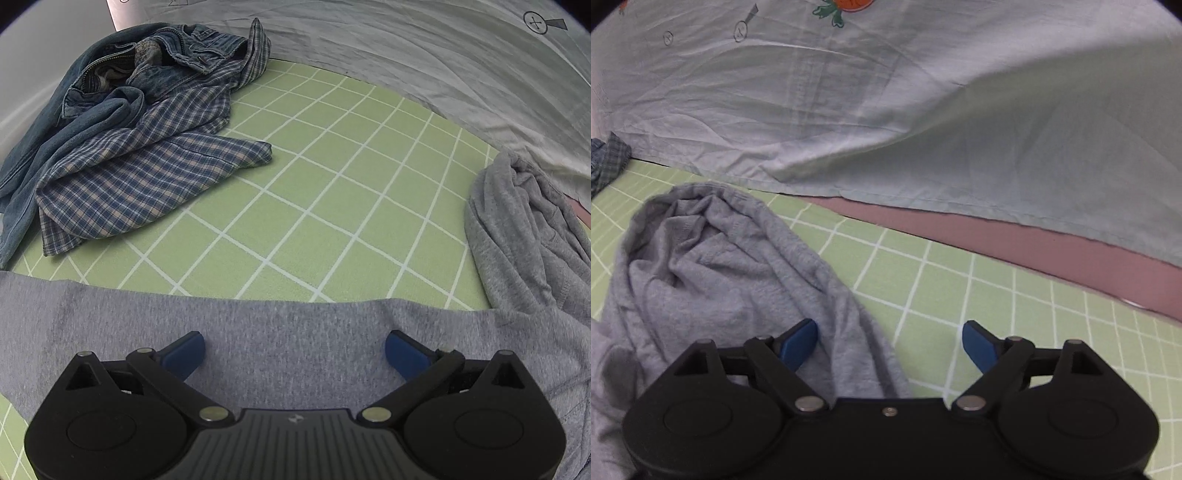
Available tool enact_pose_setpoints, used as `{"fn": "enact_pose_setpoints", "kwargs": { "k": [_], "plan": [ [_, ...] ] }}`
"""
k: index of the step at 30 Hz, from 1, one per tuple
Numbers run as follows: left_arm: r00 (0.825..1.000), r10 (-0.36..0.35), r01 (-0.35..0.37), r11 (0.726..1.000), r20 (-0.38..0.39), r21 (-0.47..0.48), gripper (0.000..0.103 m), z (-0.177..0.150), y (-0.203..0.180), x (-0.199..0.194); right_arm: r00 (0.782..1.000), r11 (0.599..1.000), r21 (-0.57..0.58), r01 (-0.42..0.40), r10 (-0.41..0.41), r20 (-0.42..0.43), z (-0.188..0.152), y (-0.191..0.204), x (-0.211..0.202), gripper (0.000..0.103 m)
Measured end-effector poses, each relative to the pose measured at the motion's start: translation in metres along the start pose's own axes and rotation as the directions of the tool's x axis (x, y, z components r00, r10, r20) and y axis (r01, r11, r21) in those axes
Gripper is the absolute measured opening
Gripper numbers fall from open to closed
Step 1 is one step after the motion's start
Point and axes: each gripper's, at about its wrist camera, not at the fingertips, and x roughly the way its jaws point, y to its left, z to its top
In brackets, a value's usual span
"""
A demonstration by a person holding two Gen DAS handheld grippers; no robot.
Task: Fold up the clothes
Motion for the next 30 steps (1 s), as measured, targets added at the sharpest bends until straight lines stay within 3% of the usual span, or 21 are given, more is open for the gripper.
{"fn": "enact_pose_setpoints", "kwargs": {
  "k": [4,11,14,17,21,24,26,30],
  "plan": [
    [1.000,-0.010,0.009,1.000,0.003,0.014,0.103,0.001,0.001,0.000,0.987,0.985,0.074,0.158,-0.157,-0.021,0.008,-0.034,0.008,0.086],
    [0.999,-0.011,0.010,1.000,0.037,0.014,0.103,0.001,0.002,0.002,0.920,0.882,0.261,0.391,-0.371,-0.124,0.012,-0.111,0.005,0.086],
    [0.999,-0.004,0.004,1.000,0.036,0.002,0.103,0.003,0.001,0.002,0.942,0.915,0.228,0.334,-0.316,-0.112,0.004,-0.112,0.000,0.085],
    [0.998,-0.012,0.011,1.000,0.057,0.006,0.101,0.005,0.003,-0.007,0.953,0.911,0.281,0.303,-0.294,-0.075,0.009,-0.115,-0.020,0.084],
    [0.985,-0.090,0.089,0.996,0.145,0.011,0.101,0.004,0.014,-0.042,0.972,0.924,0.322,0.207,-0.232,0.043,0.010,-0.116,-0.081,0.086],
    [0.975,-0.149,0.143,0.989,0.162,0.048,0.101,-0.011,0.025,-0.070,0.977,0.934,0.321,0.154,-0.193,0.095,-0.004,-0.107,-0.136,0.088],
    [0.972,-0.171,0.161,0.984,0.161,0.070,0.101,-0.029,0.034,-0.087,0.978,0.947,0.283,0.156,-0.188,0.092,-0.026,-0.094,-0.170,0.090],
    [0.972,-0.209,0.199,0.975,0.103,0.104,0.099,-0.083,0.054,-0.107,0.986,0.937,0.313,0.157,-0.169,0.011,-0.080,-0.077,-0.206,0.091]
  ]
}}
